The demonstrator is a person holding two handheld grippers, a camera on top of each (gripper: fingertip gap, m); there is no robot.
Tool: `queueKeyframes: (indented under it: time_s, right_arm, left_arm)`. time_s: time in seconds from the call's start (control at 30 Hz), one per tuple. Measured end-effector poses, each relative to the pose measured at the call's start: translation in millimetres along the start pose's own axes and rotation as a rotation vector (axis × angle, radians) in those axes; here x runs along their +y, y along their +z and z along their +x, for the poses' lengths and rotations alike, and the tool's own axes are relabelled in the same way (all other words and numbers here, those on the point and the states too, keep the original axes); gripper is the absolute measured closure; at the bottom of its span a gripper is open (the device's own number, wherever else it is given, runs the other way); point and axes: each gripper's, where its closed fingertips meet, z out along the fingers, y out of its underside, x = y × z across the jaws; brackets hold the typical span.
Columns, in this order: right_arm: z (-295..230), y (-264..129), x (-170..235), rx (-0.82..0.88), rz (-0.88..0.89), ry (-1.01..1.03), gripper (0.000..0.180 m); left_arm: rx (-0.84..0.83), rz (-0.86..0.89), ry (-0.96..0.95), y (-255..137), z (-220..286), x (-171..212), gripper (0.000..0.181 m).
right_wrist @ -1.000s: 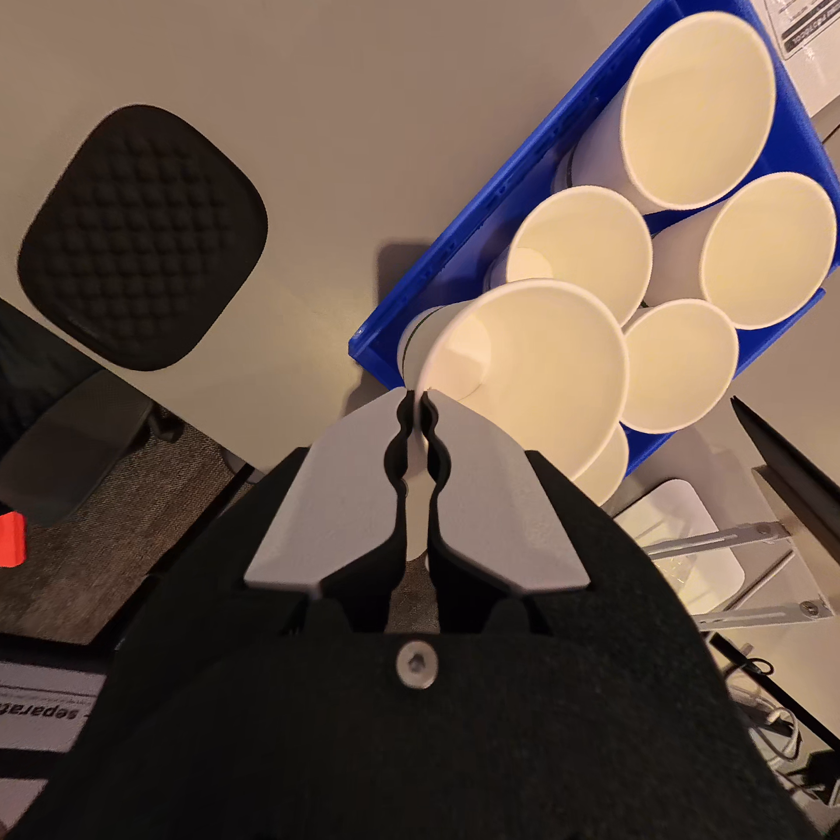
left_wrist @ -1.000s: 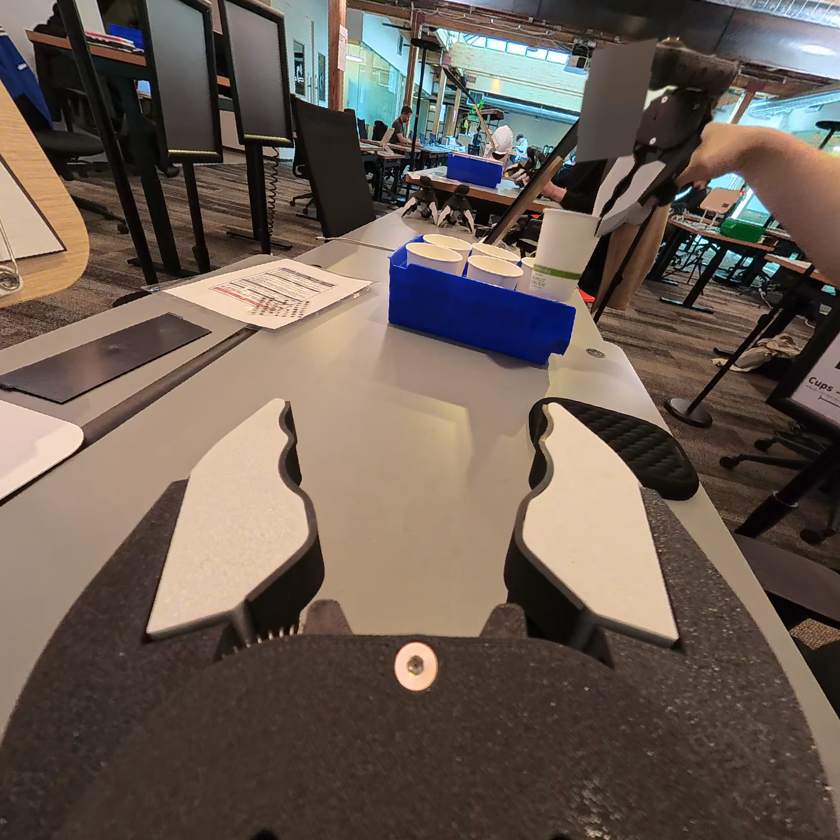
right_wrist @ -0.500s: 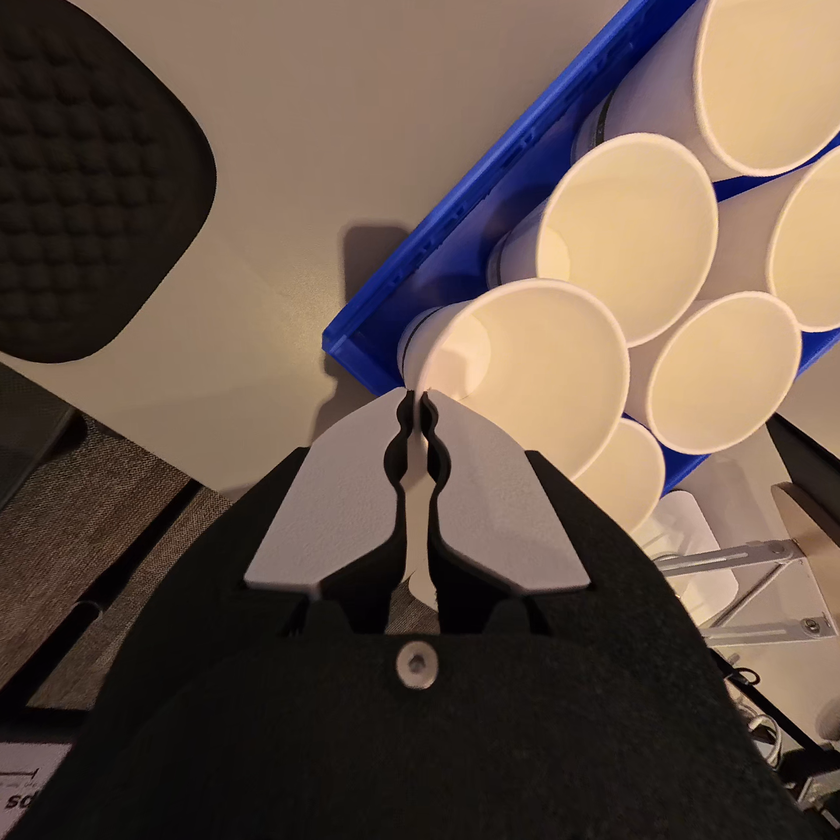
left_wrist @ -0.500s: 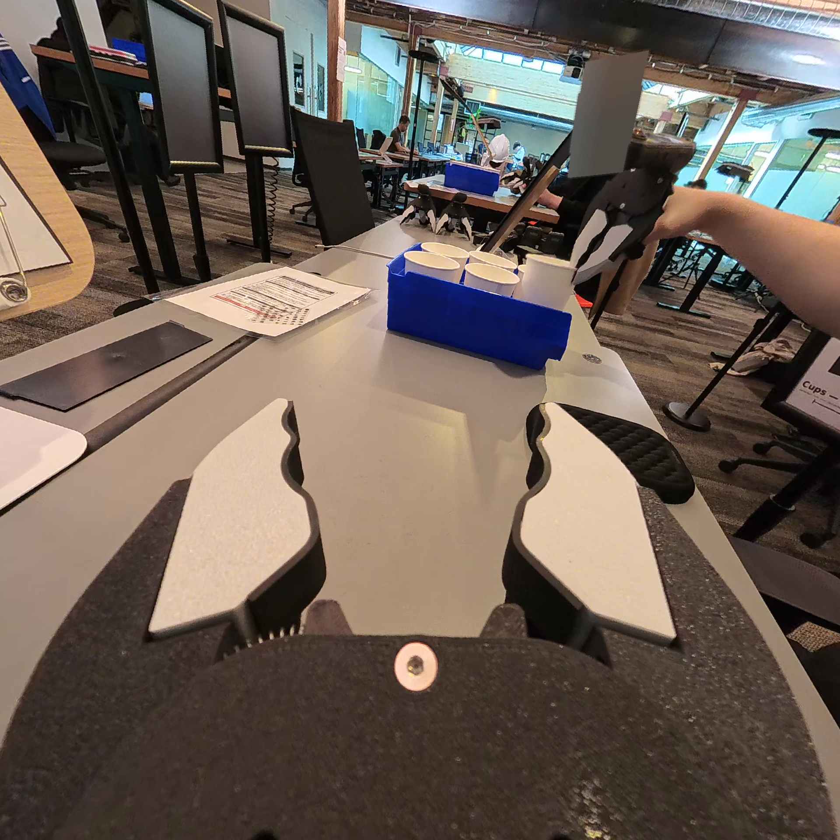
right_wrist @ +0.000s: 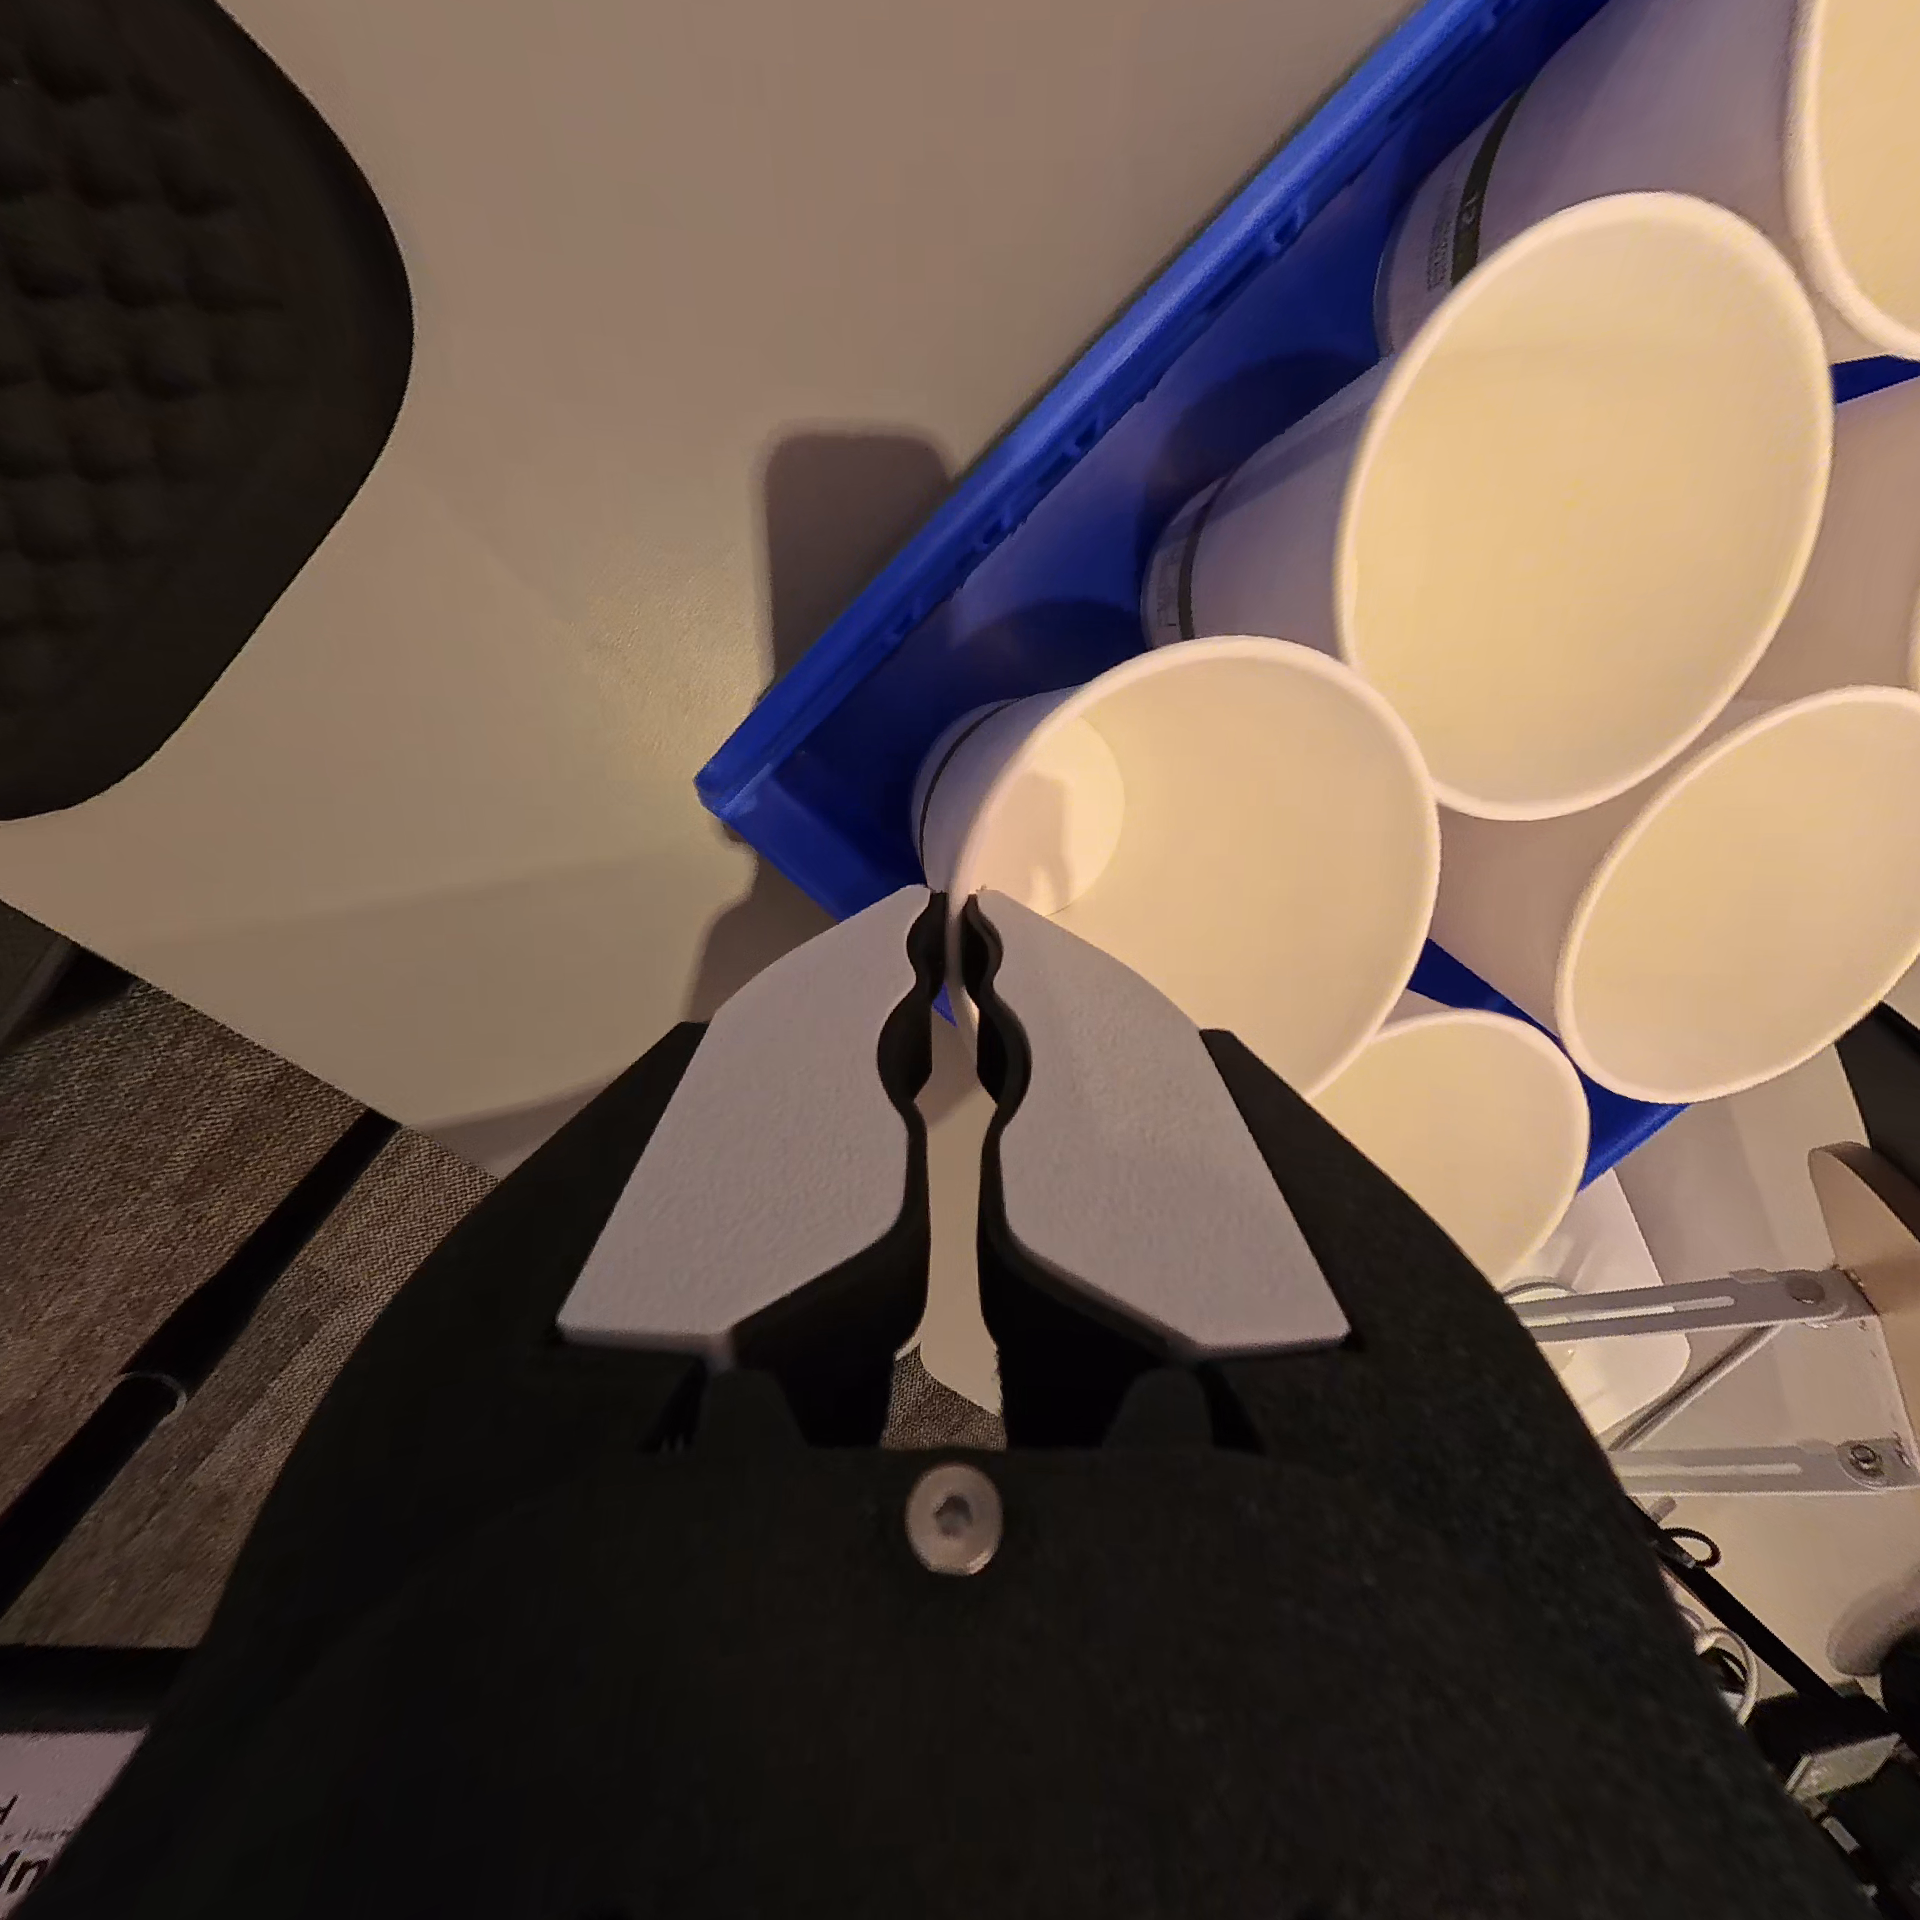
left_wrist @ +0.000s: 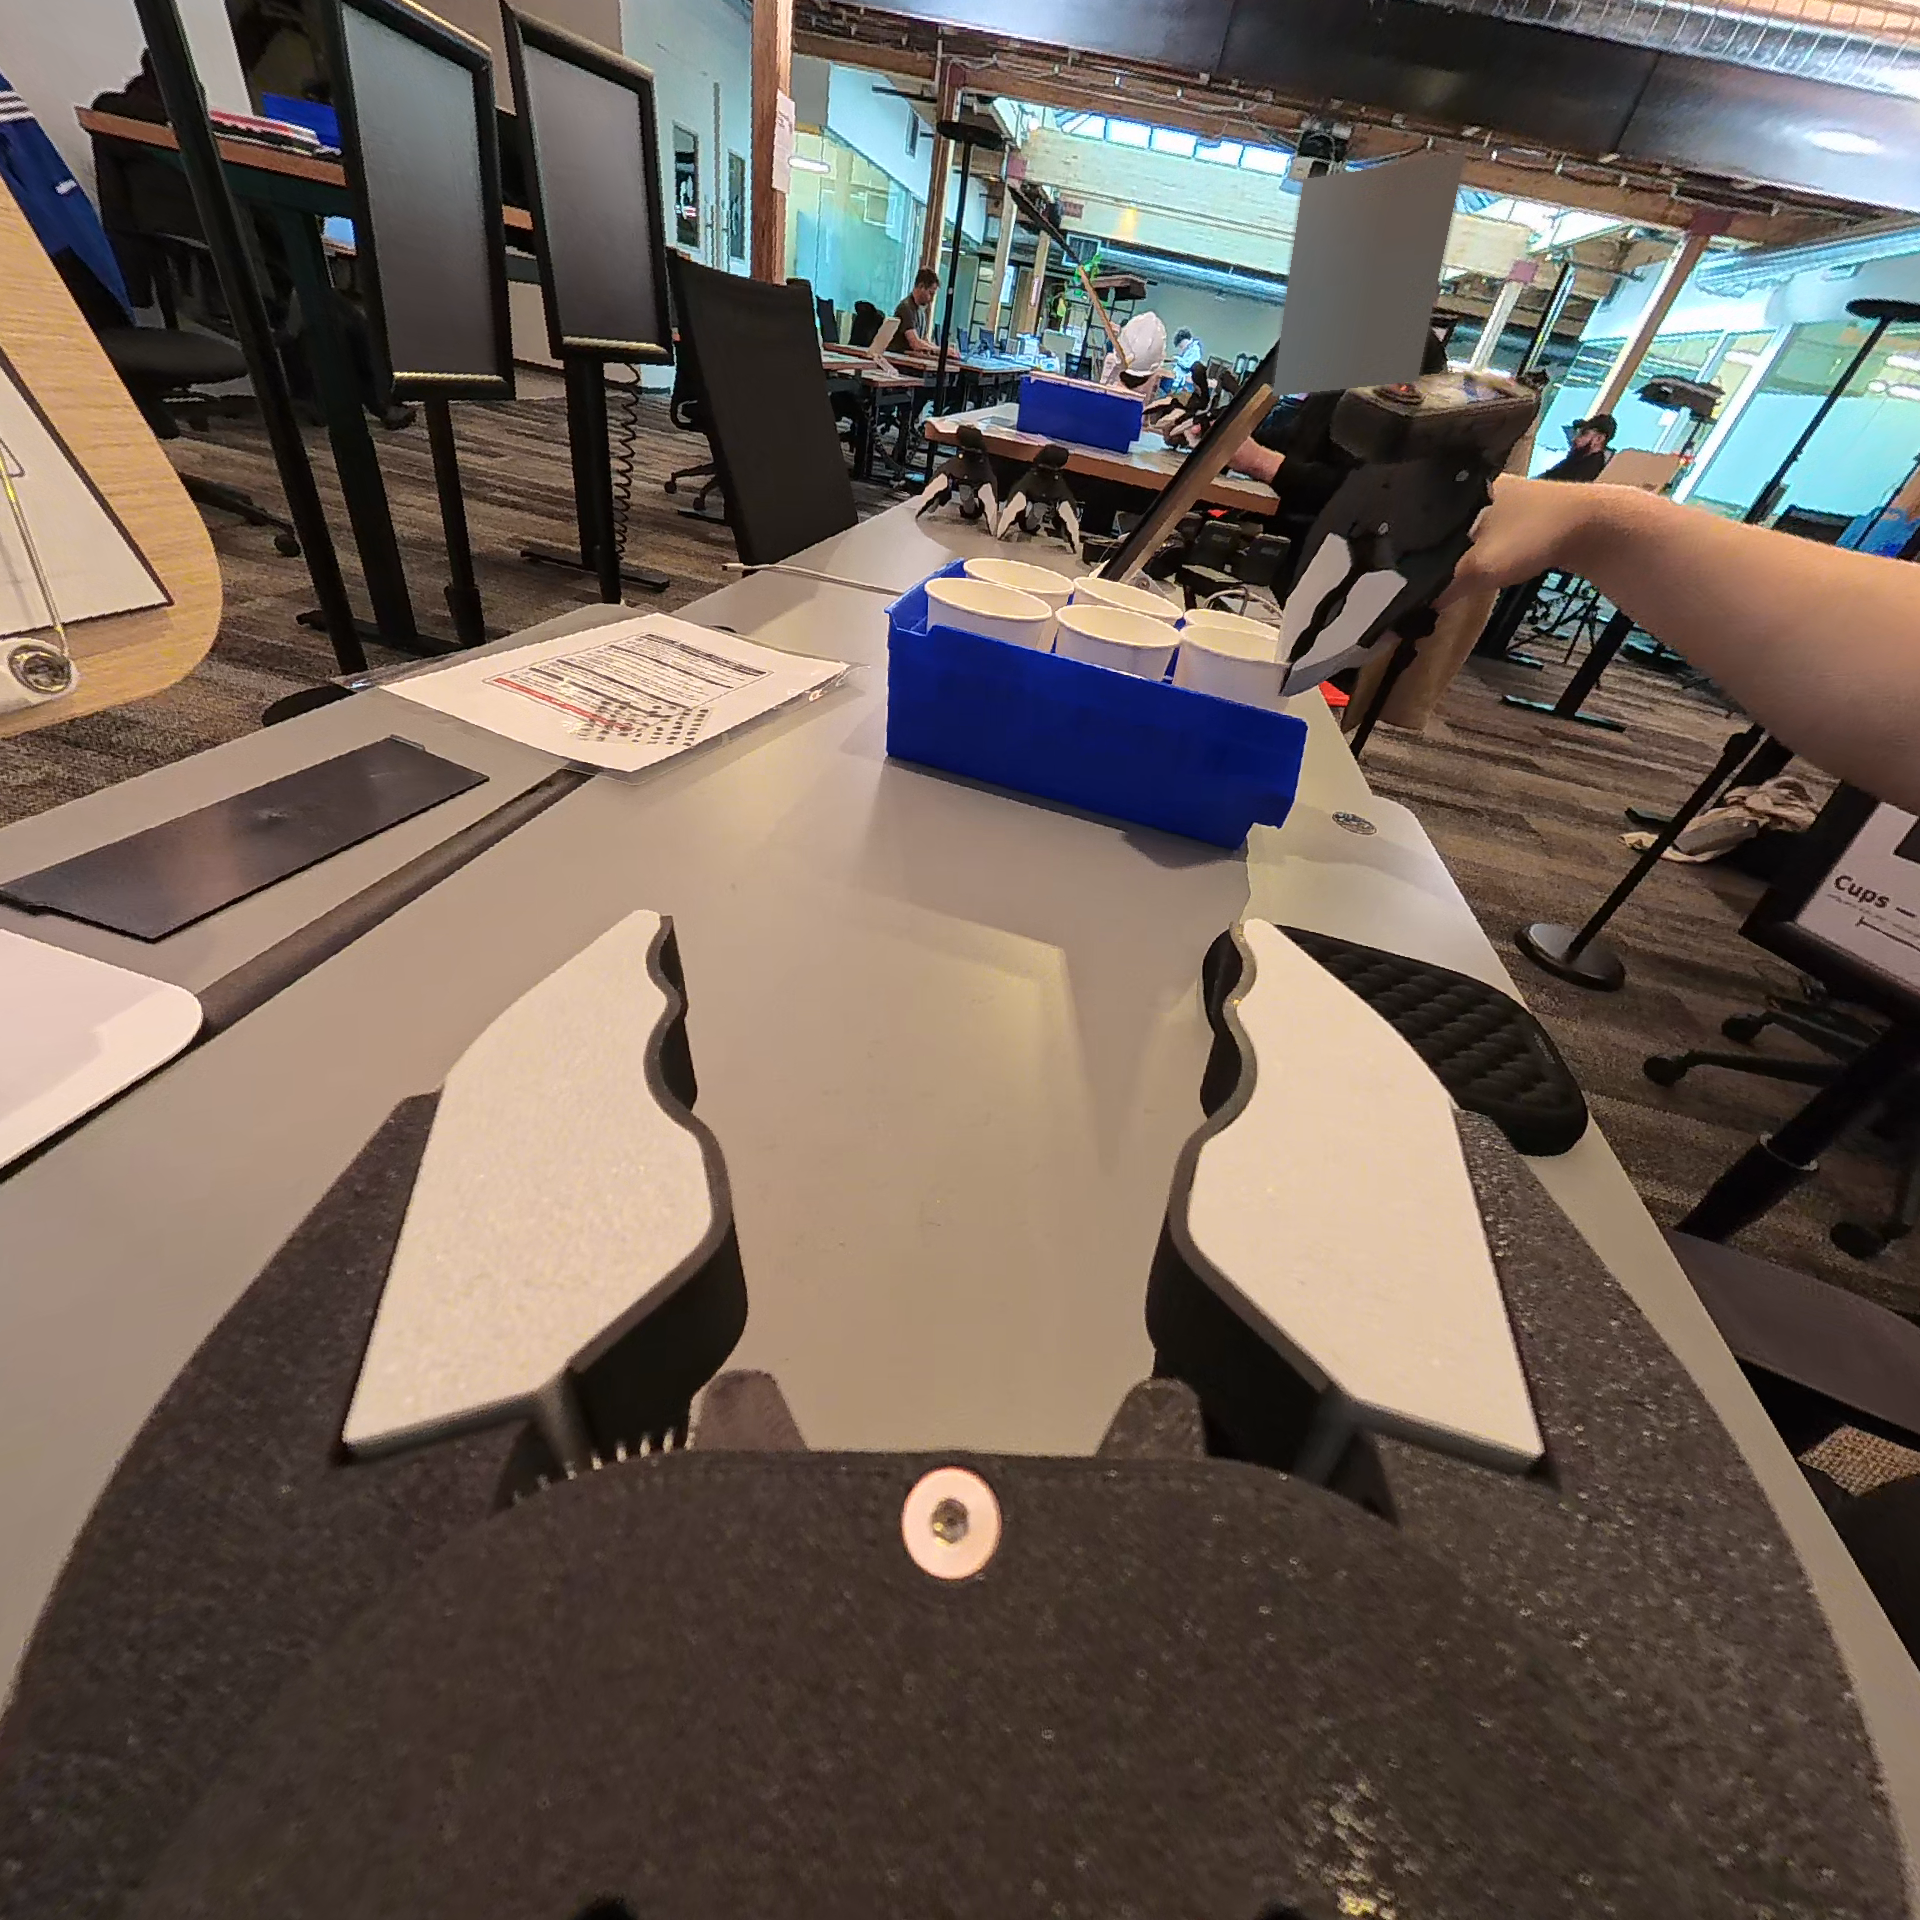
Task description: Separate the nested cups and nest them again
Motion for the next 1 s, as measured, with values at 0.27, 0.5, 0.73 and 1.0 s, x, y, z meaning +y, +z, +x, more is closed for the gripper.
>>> queueKeyframes:
  time_s: [0.27,0.5,0.73,1.0]
  right_arm:
    - [-2,5,3,-0.011,-0.012,0.001,0.177]
    - [-5,4,7,-0.025,-0.013,0.013,0.177]
    - [-4,10,11,-0.019,-0.046,0.007,0.177]
    - [3,7,5,-0.015,-0.004,0.035,0.162]
  left_arm:
    - [0.001,-0.001,0.000,0,0,0,0.085]
    - [0.000,-0.004,0.000,1,0,1,0.085]
    - [0.002,-0.005,0.000,1,1,2,0.085]
    - [0.002,-0.003,0.000,1,0,1,0.086]
